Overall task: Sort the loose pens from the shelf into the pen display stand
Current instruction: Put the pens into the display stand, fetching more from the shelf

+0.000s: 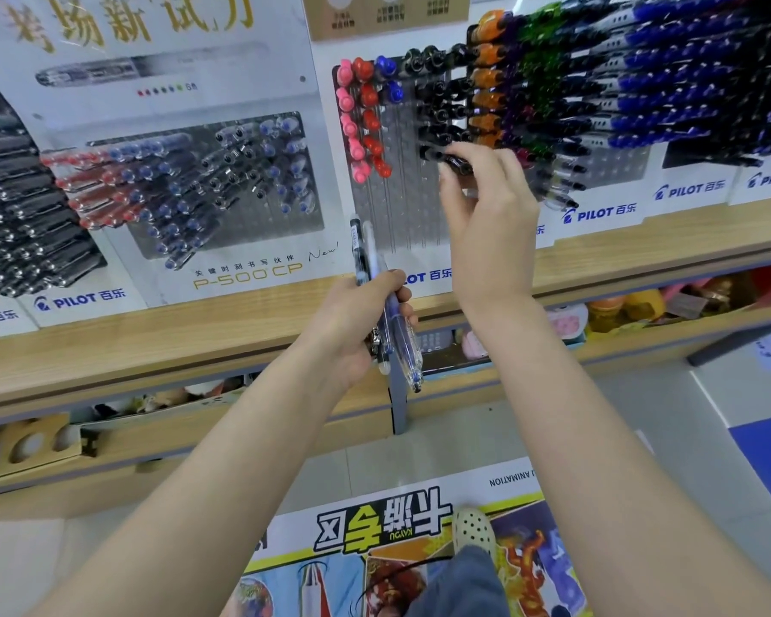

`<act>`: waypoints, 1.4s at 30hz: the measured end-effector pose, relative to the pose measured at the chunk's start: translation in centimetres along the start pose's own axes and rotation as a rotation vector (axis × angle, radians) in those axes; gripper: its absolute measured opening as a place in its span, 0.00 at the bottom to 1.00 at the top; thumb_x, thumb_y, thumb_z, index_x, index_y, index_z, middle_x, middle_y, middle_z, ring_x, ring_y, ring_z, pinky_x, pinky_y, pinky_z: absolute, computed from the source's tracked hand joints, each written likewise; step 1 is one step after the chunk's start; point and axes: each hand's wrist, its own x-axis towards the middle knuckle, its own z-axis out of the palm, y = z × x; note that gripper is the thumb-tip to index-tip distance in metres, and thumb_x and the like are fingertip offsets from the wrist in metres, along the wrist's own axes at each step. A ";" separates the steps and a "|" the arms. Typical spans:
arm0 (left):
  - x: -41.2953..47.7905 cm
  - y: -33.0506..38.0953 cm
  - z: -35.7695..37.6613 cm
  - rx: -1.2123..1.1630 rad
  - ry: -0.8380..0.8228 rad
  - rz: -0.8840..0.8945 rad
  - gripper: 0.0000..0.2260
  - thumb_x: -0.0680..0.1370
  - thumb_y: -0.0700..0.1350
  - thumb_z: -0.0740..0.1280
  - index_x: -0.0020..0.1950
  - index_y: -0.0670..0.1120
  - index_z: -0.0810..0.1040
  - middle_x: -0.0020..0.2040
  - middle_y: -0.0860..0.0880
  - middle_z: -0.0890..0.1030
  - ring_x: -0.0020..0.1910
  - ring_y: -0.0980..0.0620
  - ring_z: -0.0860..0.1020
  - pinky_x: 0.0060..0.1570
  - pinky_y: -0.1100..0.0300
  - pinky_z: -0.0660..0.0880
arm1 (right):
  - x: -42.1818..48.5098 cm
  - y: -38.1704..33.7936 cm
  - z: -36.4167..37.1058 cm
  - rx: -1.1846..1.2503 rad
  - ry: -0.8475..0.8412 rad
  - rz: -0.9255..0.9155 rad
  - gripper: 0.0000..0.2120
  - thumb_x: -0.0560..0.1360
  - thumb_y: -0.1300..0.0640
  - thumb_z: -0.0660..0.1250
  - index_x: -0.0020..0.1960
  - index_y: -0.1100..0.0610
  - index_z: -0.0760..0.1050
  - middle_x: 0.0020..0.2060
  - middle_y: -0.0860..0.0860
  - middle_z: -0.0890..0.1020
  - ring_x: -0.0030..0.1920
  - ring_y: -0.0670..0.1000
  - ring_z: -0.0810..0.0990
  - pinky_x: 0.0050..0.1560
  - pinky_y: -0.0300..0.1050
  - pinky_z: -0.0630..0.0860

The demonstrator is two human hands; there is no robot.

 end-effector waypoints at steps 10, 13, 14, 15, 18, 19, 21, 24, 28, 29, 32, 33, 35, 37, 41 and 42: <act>0.1 0.3 0.6 -0.054 0.015 -0.028 0.04 0.78 0.38 0.64 0.44 0.39 0.73 0.23 0.50 0.73 0.21 0.55 0.72 0.25 0.64 0.74 | 0.4 -0.5 -1.1 0.025 0.033 -0.118 0.06 0.75 0.60 0.66 0.48 0.63 0.77 0.41 0.55 0.79 0.38 0.48 0.78 0.37 0.43 0.78; 0.0 0.6 0.6 -0.065 0.020 -0.042 0.05 0.78 0.38 0.65 0.43 0.40 0.73 0.23 0.50 0.73 0.22 0.55 0.72 0.24 0.65 0.74 | 0.6 -0.4 -1.1 0.010 0.017 -0.148 0.05 0.74 0.61 0.67 0.47 0.63 0.78 0.40 0.56 0.79 0.36 0.50 0.78 0.35 0.45 0.78; 0.0 0.6 0.7 -0.070 0.022 -0.044 0.05 0.78 0.38 0.65 0.43 0.40 0.73 0.23 0.50 0.73 0.22 0.55 0.72 0.24 0.65 0.73 | 0.7 -0.3 -1.0 0.010 0.012 -0.153 0.05 0.74 0.61 0.67 0.47 0.63 0.78 0.40 0.56 0.79 0.36 0.51 0.78 0.35 0.46 0.78; 0.0 0.7 0.7 -0.074 0.024 -0.044 0.05 0.78 0.38 0.65 0.42 0.40 0.73 0.23 0.50 0.73 0.22 0.55 0.72 0.24 0.65 0.73 | 0.7 -0.2 -1.0 0.013 0.004 -0.153 0.06 0.74 0.61 0.67 0.48 0.63 0.78 0.40 0.56 0.79 0.35 0.52 0.78 0.35 0.47 0.78; 0.0 0.9 0.6 -0.082 0.022 -0.052 0.06 0.78 0.39 0.65 0.42 0.40 0.73 0.24 0.50 0.73 0.23 0.54 0.72 0.23 0.65 0.73 | 0.8 0.1 -0.6 0.016 -0.014 -0.132 0.06 0.74 0.62 0.68 0.48 0.64 0.78 0.40 0.56 0.79 0.34 0.52 0.77 0.34 0.49 0.77; -0.1 0.9 0.6 -0.083 0.017 -0.059 0.06 0.78 0.39 0.65 0.42 0.41 0.73 0.25 0.49 0.73 0.23 0.54 0.72 0.23 0.66 0.72 | 0.9 0.2 -0.4 0.011 -0.017 -0.119 0.06 0.74 0.62 0.68 0.48 0.64 0.78 0.40 0.56 0.80 0.33 0.52 0.77 0.34 0.49 0.77; -0.2 1.0 0.6 -0.082 0.009 -0.067 0.06 0.78 0.40 0.65 0.43 0.41 0.73 0.26 0.49 0.73 0.24 0.53 0.72 0.22 0.66 0.71 | 1.1 0.3 0.1 -0.004 -0.016 -0.089 0.06 0.73 0.62 0.68 0.48 0.64 0.78 0.40 0.55 0.80 0.33 0.52 0.77 0.33 0.49 0.77; -0.2 1.0 0.6 -0.092 0.005 -0.047 0.06 0.78 0.39 0.65 0.42 0.40 0.72 0.22 0.50 0.72 0.23 0.53 0.71 0.23 0.66 0.72 | 1.2 0.3 0.7 0.004 0.012 -0.035 0.06 0.73 0.62 0.68 0.47 0.64 0.79 0.39 0.55 0.80 0.33 0.51 0.77 0.34 0.48 0.77; -0.2 0.9 0.6 -0.090 -0.002 -0.040 0.06 0.78 0.39 0.65 0.41 0.40 0.72 0.21 0.50 0.72 0.23 0.53 0.71 0.23 0.66 0.72 | 1.0 0.2 0.6 0.033 0.012 0.014 0.07 0.74 0.60 0.68 0.49 0.63 0.79 0.40 0.54 0.81 0.37 0.51 0.79 0.38 0.46 0.78; -0.2 0.9 0.6 -0.088 -0.007 -0.040 0.06 0.78 0.39 0.65 0.42 0.40 0.72 0.21 0.50 0.72 0.23 0.53 0.72 0.23 0.66 0.72 | 0.9 0.1 0.5 0.042 0.010 0.021 0.07 0.74 0.60 0.68 0.50 0.63 0.78 0.40 0.54 0.81 0.38 0.51 0.80 0.39 0.46 0.79; -0.1 0.8 0.5 -0.084 -0.016 -0.037 0.06 0.78 0.39 0.64 0.42 0.40 0.72 0.22 0.51 0.73 0.24 0.53 0.72 0.23 0.65 0.72 | 0.5 0.1 0.1 0.093 0.020 0.030 0.07 0.75 0.60 0.67 0.50 0.63 0.77 0.41 0.53 0.82 0.40 0.49 0.81 0.41 0.45 0.80; 0.0 0.7 0.5 -0.085 -0.015 -0.036 0.05 0.78 0.39 0.64 0.43 0.40 0.72 0.22 0.51 0.73 0.24 0.54 0.72 0.23 0.65 0.73 | 0.4 0.2 0.0 0.103 0.019 0.031 0.07 0.75 0.60 0.67 0.50 0.63 0.77 0.40 0.53 0.82 0.40 0.49 0.81 0.41 0.46 0.79; 0.1 0.6 0.4 -0.085 -0.016 -0.040 0.05 0.78 0.39 0.64 0.43 0.40 0.72 0.23 0.50 0.73 0.23 0.54 0.72 0.24 0.65 0.73 | 0.4 0.2 -0.1 0.108 0.008 0.042 0.05 0.75 0.61 0.67 0.48 0.63 0.77 0.39 0.53 0.82 0.39 0.50 0.80 0.40 0.47 0.79; 0.1 0.5 0.4 -0.089 -0.019 -0.048 0.05 0.78 0.39 0.65 0.44 0.40 0.72 0.24 0.50 0.73 0.23 0.54 0.72 0.24 0.65 0.72 | 0.6 0.2 -0.1 0.106 -0.001 0.058 0.05 0.75 0.61 0.67 0.48 0.63 0.77 0.38 0.53 0.81 0.38 0.50 0.80 0.40 0.48 0.78; 0.0 0.4 0.3 -0.158 -0.007 -0.061 0.06 0.77 0.39 0.66 0.42 0.40 0.72 0.28 0.47 0.72 0.23 0.53 0.73 0.24 0.65 0.74 | 0.6 -0.2 -0.2 0.085 -0.047 0.138 0.08 0.75 0.58 0.67 0.51 0.61 0.74 0.40 0.49 0.81 0.39 0.49 0.80 0.40 0.49 0.78; 0.1 0.4 0.3 -0.178 0.005 -0.059 0.06 0.77 0.39 0.66 0.43 0.40 0.72 0.27 0.47 0.73 0.23 0.52 0.74 0.25 0.64 0.75 | 0.3 -0.2 -0.3 0.066 -0.086 0.181 0.10 0.75 0.55 0.67 0.53 0.59 0.73 0.41 0.47 0.80 0.39 0.48 0.80 0.40 0.48 0.78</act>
